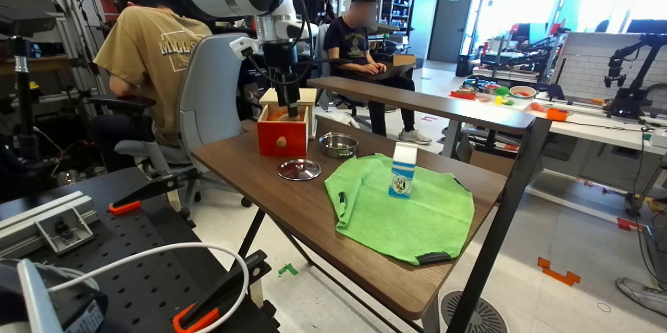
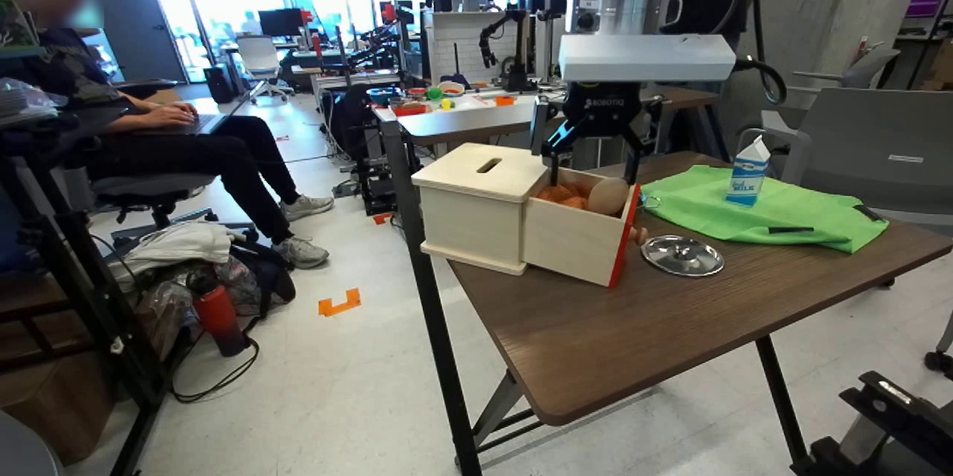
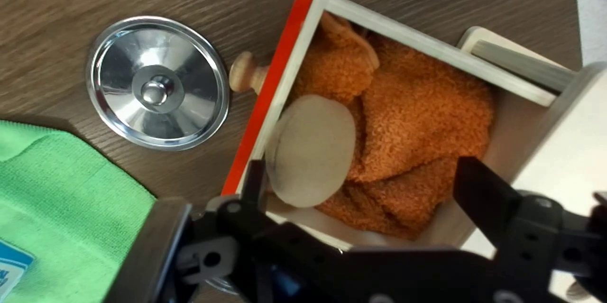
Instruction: Remove the brown plushy from the drawer, put it on the table, and then close the drawer
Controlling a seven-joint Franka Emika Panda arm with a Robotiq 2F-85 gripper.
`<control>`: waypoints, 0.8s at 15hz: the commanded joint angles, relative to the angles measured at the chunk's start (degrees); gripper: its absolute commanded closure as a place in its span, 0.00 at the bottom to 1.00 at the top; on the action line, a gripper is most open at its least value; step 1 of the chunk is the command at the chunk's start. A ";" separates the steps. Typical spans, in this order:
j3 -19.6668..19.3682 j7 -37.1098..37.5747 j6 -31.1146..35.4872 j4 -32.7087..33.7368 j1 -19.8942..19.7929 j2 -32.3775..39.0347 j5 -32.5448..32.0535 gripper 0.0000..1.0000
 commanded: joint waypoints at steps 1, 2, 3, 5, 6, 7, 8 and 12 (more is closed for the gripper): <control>-1.54 -1.21 -1.15 1.73 1.31 1.17 1.61 0.00; -1.59 -1.18 -1.19 1.70 1.30 1.30 1.69 0.12; -1.65 -1.19 -1.23 1.64 1.31 1.37 1.68 0.25; -1.77 -1.14 -1.19 1.53 1.37 1.52 1.62 0.42; -1.89 -1.11 -1.29 1.55 1.38 1.49 1.57 0.51; -1.97 -1.10 -1.28 1.58 1.38 1.49 1.55 0.57; -2.05 -1.13 -1.26 1.57 1.42 1.43 1.49 0.66; -2.07 -1.51 -1.27 1.32 1.54 1.09 1.30 0.94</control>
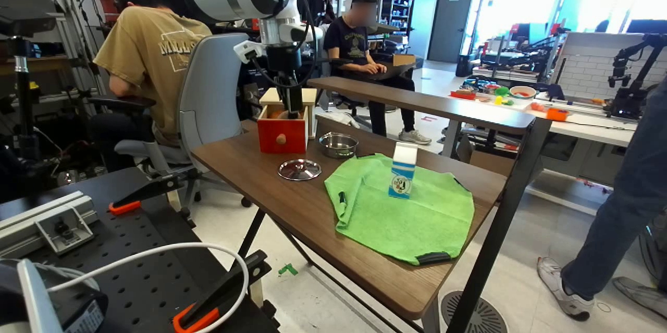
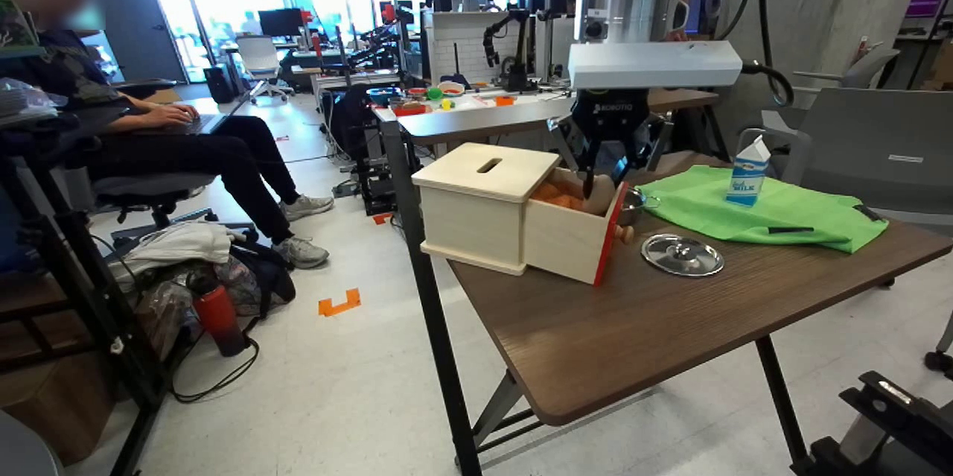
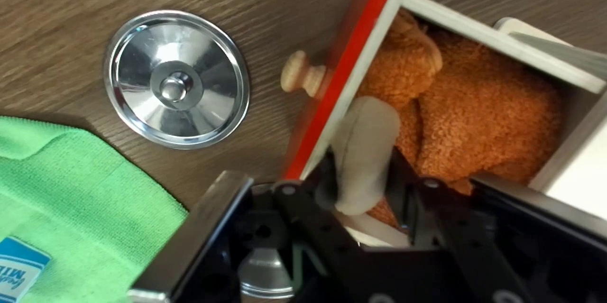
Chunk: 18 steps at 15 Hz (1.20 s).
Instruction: Remove the brown plushy from the drawer, put it on the table, and then close the drawer
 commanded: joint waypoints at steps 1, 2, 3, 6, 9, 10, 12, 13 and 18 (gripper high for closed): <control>-0.90 -1.38 -0.98 1.17 1.59 0.45 1.23 0.99; -0.87 -1.48 -0.98 1.06 1.74 0.26 1.18 1.00; -0.83 -1.51 -0.89 0.96 1.86 0.07 1.21 1.00; -0.44 -2.12 -0.71 0.28 1.82 -1.25 1.64 1.00; -0.11 -2.92 -0.36 -0.99 1.24 -3.39 2.28 0.98; -0.13 -3.06 -0.13 -1.64 1.00 -4.28 2.48 0.98; 0.01 -3.02 -1.66 -2.89 0.32 -6.21 3.90 0.98; -0.14 -2.84 -2.04 -3.69 0.07 -7.17 4.42 0.98; -1.31 -2.91 -6.25 -9.80 -2.47 -13.40 5.39 0.98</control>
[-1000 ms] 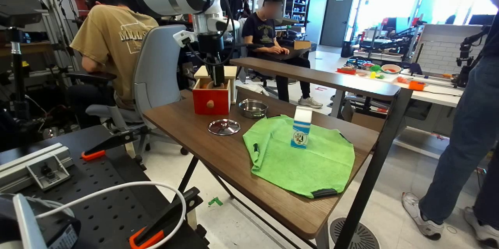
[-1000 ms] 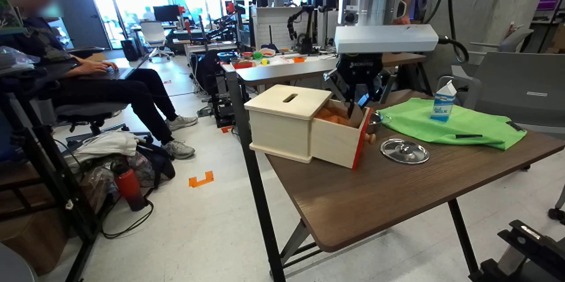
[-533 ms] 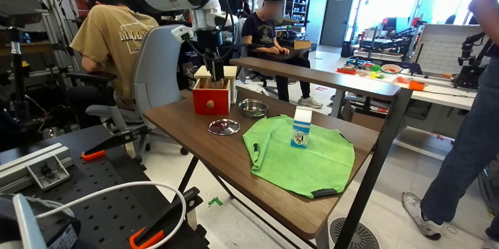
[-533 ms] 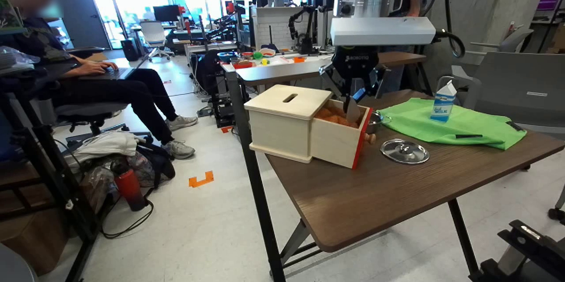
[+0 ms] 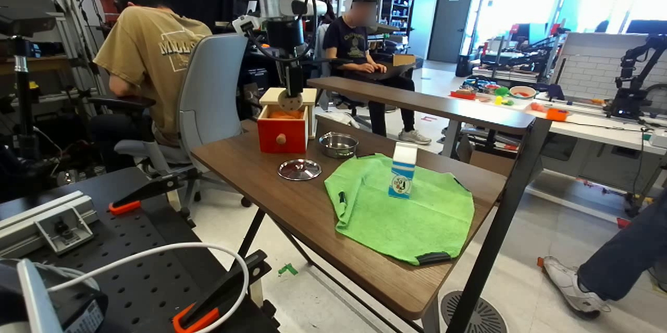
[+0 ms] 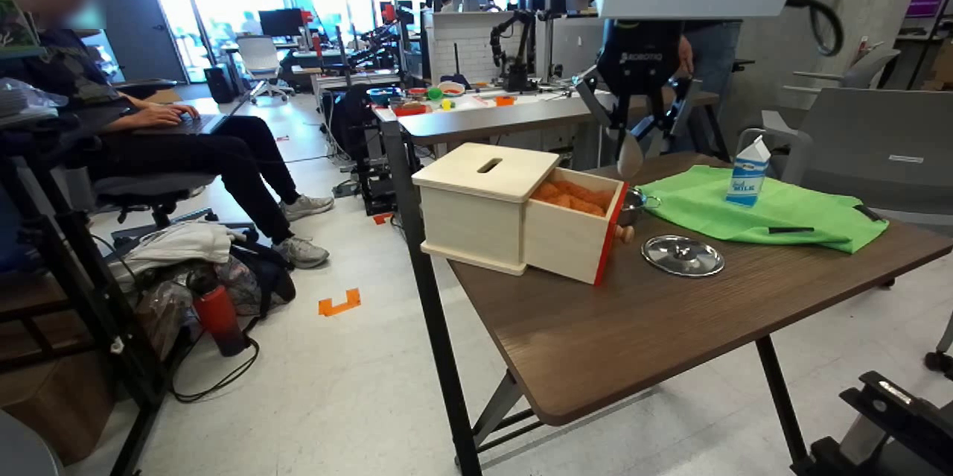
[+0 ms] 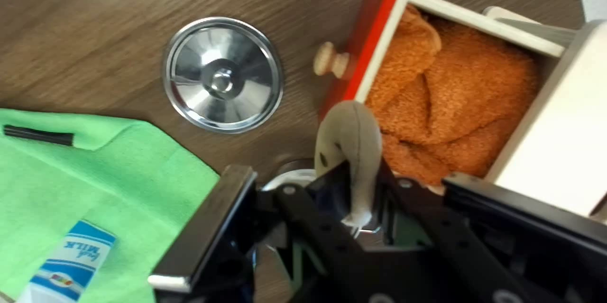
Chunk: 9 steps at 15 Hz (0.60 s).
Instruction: Remove the brown plushy from the drawer, put it on the table, and then close the drawer
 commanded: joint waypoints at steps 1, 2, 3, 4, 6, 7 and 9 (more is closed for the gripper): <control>-0.84 -1.82 -3.82 -6.63 -2.16 -6.63 1.70 0.98; -1.06 -1.80 -4.89 -8.04 -2.80 -7.61 1.53 0.98; -1.46 -1.49 -5.78 -9.27 -3.24 -8.31 0.93 0.98; -1.71 -1.58 -6.96 -10.51 -3.78 -8.52 0.59 0.98; -2.67 -0.21 -10.04 -11.90 -4.36 -8.02 -0.41 0.98; -3.22 0.52 -11.74 -12.10 -4.44 -7.31 -1.21 0.98; -4.97 3.61 -15.66 -11.44 -3.79 -4.95 -4.17 0.98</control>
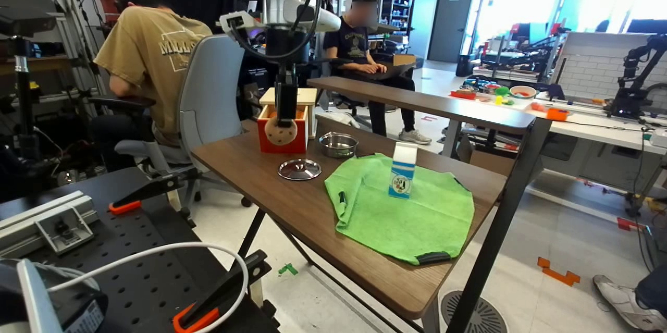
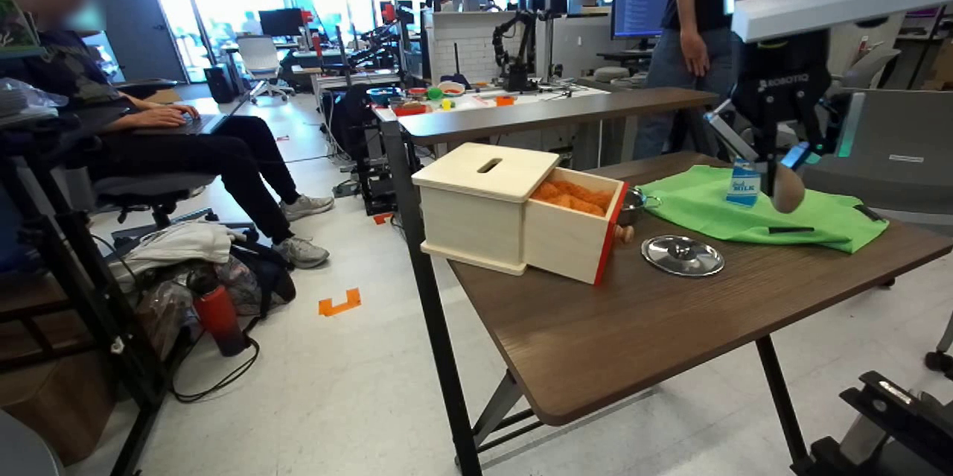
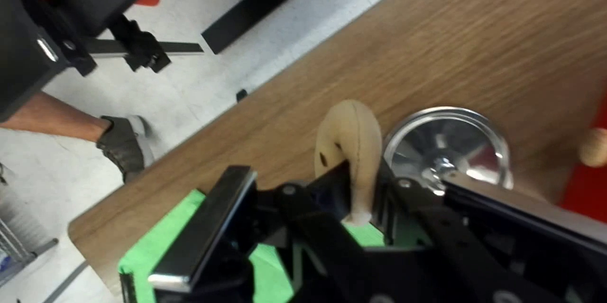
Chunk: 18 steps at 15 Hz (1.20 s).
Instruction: Remove the brown plushy from the drawer, put it on the table, and then close the drawer
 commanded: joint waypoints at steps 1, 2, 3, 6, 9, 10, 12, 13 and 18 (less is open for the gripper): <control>-2.33 4.89 -6.58 0.32 0.74 2.48 -4.76 0.98; -2.77 6.05 -8.10 1.10 0.71 3.88 -5.96 0.98; -3.12 7.07 -9.62 1.69 0.65 4.84 -7.10 0.98; -3.84 9.03 -11.98 4.05 0.11 8.52 -8.85 0.98; -4.39 10.04 -11.79 7.66 -0.22 12.59 -8.44 0.98; -4.53 10.15 -11.94 9.01 -0.25 13.62 -8.22 0.98; -4.54 10.17 -12.08 11.95 -0.40 15.74 -7.36 0.98; -4.49 10.22 -12.06 13.42 -0.46 16.68 -6.95 0.98; -4.15 10.18 -10.48 18.35 -0.83 19.49 -5.22 0.67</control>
